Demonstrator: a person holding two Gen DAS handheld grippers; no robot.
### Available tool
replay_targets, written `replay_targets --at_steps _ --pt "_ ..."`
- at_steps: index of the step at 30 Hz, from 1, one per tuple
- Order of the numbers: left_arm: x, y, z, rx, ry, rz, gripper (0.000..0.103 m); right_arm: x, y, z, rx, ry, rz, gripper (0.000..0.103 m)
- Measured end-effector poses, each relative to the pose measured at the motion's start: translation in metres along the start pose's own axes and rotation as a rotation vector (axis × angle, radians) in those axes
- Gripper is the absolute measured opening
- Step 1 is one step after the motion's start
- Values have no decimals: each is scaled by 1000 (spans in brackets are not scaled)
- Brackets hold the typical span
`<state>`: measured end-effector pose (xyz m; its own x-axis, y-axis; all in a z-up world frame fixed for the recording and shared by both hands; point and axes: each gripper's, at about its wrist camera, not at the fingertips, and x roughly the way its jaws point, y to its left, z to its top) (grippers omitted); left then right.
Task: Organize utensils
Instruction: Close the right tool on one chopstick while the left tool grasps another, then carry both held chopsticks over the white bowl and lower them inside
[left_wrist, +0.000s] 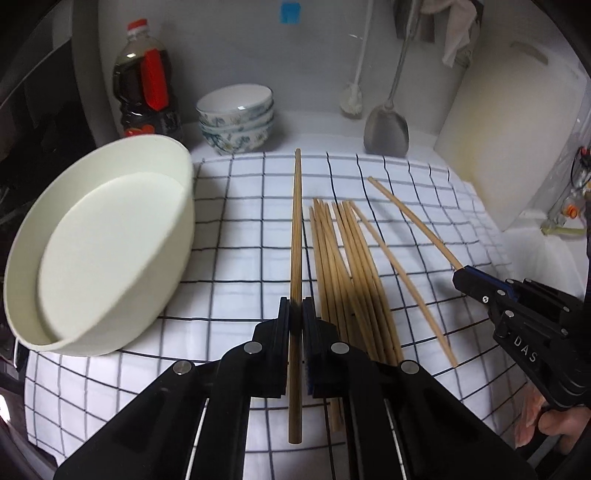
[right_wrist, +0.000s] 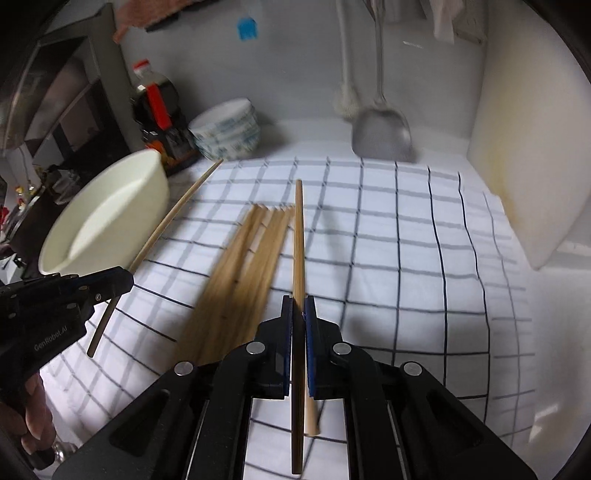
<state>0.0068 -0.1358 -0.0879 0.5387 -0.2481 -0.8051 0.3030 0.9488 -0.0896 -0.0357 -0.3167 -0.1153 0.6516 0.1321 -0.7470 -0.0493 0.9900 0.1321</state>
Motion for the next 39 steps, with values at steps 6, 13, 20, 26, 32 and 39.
replay_targets --at_steps 6,13,20,26,32,39 --pt "-45 34 7 -53 -42 41 7 -17 36 25 -27 -16 73 6" --pt "-70 108 21 -101 -65 83 7 -11 110 65 -62 -56 152 6" --pt "-51 192 27 -137 -10 114 7 38 196 96 -94 -8 198 6" --pt "-18 235 31 -147 56 105 7 87 239 107 -89 69 199 6" --pt "7 258 31 -154 118 99 7 123 261 112 -100 137 151 6" --pt "28 267 30 -145 169 116 7 151 268 111 -90 220 115 6"
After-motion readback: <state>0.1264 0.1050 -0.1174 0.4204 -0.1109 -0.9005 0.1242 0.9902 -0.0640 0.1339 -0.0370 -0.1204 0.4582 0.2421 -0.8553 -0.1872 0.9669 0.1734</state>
